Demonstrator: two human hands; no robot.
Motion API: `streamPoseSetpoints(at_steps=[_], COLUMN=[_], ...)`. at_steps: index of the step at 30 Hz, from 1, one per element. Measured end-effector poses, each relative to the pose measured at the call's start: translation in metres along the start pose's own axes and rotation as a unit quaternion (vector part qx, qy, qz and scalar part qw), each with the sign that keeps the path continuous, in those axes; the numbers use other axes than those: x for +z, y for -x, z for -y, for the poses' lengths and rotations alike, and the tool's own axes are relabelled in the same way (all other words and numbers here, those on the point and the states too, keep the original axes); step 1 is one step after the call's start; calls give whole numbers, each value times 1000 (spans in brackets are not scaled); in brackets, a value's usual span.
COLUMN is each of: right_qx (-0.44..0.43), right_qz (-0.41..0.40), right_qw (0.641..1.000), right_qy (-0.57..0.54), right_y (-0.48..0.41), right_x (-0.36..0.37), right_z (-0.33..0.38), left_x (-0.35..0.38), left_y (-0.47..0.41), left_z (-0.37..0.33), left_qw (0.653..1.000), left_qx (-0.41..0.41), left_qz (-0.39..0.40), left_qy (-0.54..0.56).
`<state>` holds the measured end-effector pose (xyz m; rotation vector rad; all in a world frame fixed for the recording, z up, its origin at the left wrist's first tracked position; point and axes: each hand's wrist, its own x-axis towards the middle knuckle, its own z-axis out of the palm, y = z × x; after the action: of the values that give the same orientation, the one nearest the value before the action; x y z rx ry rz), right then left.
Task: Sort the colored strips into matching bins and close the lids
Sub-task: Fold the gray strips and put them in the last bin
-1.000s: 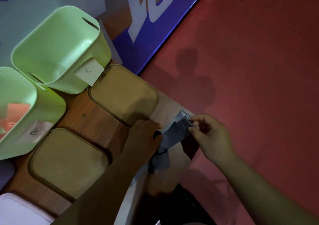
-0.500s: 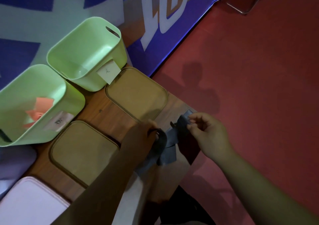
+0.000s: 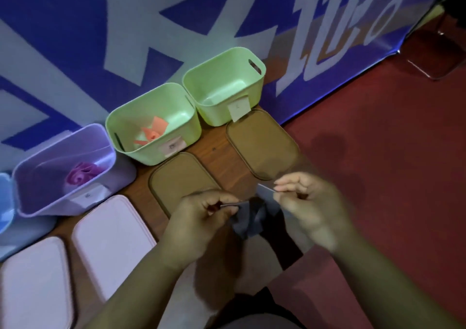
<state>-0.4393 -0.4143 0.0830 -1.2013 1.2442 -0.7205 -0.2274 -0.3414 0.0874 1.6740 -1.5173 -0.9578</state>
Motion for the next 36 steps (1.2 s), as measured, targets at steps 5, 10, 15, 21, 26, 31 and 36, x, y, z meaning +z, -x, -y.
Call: streamPoseSetpoints(at_steps=[5,10,15,21,26,31,36], right_qx=[-16,-50,-75,-68,-58,-54,-46], right_qz=[80,107,126,177,196,217,247], right_qw=[997,993,989,982,979,974,966], right_qy=[-3,9,15,-9,-23,-45,-66], right_y=[12,35,60,89,113,135,152], right_x=[46,96,141,194,228,253,267], right_z=[41,77,101,122,131,135,132], left_x=[-42,-87,-133,-177,-200,-211,-217], left_y=[44,79,112,155,185,207,225], left_z=[-8,-15,-18,-13,-6,1,10], left_qw=[995,991,987,970,964,954,944], left_qx=[-35,0,36,43,42,73,91], left_qz=[-81,-124,-155,-231,-262,-290,-310], left_qy=[49,45,-4,-59,-2,27,69])
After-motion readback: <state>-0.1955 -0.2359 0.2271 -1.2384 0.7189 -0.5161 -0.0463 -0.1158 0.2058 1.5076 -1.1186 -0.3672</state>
